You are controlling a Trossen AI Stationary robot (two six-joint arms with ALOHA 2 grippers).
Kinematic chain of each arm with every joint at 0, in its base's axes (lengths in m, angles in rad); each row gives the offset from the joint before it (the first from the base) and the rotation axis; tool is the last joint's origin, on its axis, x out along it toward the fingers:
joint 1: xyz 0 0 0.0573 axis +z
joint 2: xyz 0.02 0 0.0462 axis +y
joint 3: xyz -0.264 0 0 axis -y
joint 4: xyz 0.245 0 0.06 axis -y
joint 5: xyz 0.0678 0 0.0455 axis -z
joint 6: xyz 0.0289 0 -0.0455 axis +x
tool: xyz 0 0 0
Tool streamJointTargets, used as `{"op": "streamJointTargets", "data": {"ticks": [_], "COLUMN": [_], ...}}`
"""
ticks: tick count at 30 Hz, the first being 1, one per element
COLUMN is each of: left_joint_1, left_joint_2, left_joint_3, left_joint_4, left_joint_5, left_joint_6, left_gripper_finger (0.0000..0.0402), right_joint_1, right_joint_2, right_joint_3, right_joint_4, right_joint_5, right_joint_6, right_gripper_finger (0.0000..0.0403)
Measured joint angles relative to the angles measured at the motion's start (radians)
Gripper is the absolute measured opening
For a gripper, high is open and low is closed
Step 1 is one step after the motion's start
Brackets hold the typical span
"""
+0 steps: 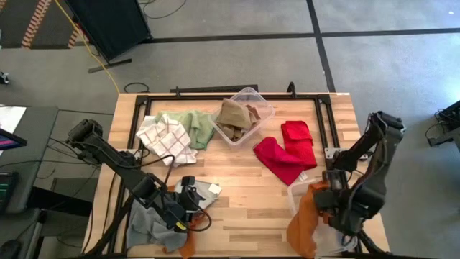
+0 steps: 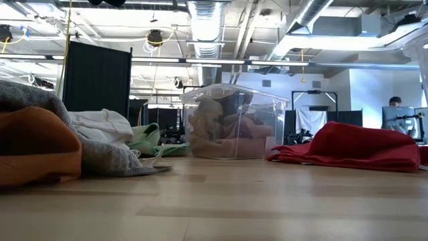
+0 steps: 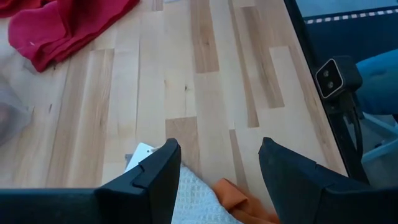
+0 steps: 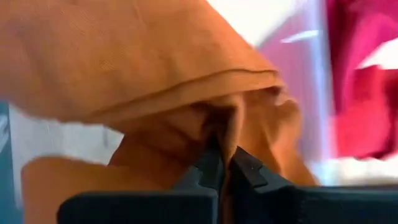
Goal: Sort towels by color in basket
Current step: Put the right brown towel into the bottom transparent bin, then put the light gray towel into the top transparent bin
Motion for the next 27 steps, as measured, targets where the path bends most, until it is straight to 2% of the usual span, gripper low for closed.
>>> {"op": "streamJointTargets", "data": {"ticks": [4,9,12,17,20,27], "left_joint_1": [0.003,0.003,0.003,0.003,0.003,0.003], "left_joint_2": [0.000,0.000,0.000,0.000,0.000,0.000], "left_joint_3": [0.000,0.000,0.000,0.000,0.000,0.000], "left_joint_4": [0.000,0.000,0.000,0.000,0.000,-0.002], "left_joint_5": [0.000,0.000,0.000,0.003,0.007,0.007], "left_joint_6": [0.000,0.001,0.001,0.000,0.000,0.005], "left_gripper_finger": [0.0208,0.0208,0.0208,0.0208,0.0208,0.0208], "right_joint_1": [-0.029,-0.056,-0.071,-0.099,-0.104,-0.100], "right_joint_2": [0.008,0.034,0.034,0.017,0.016,0.015], "right_joint_3": [-0.091,-0.114,-0.114,-0.097,-0.044,0.109], "right_joint_4": [0.102,0.132,0.131,0.072,0.009,-0.053], "right_joint_5": [-0.041,-0.073,-0.073,-0.101,-0.102,-0.042], "right_joint_6": [0.003,-0.004,-0.005,0.002,0.022,0.021], "right_gripper_finger": [0.0046,0.0079,0.0125,0.0225,0.0261,0.0269]}}
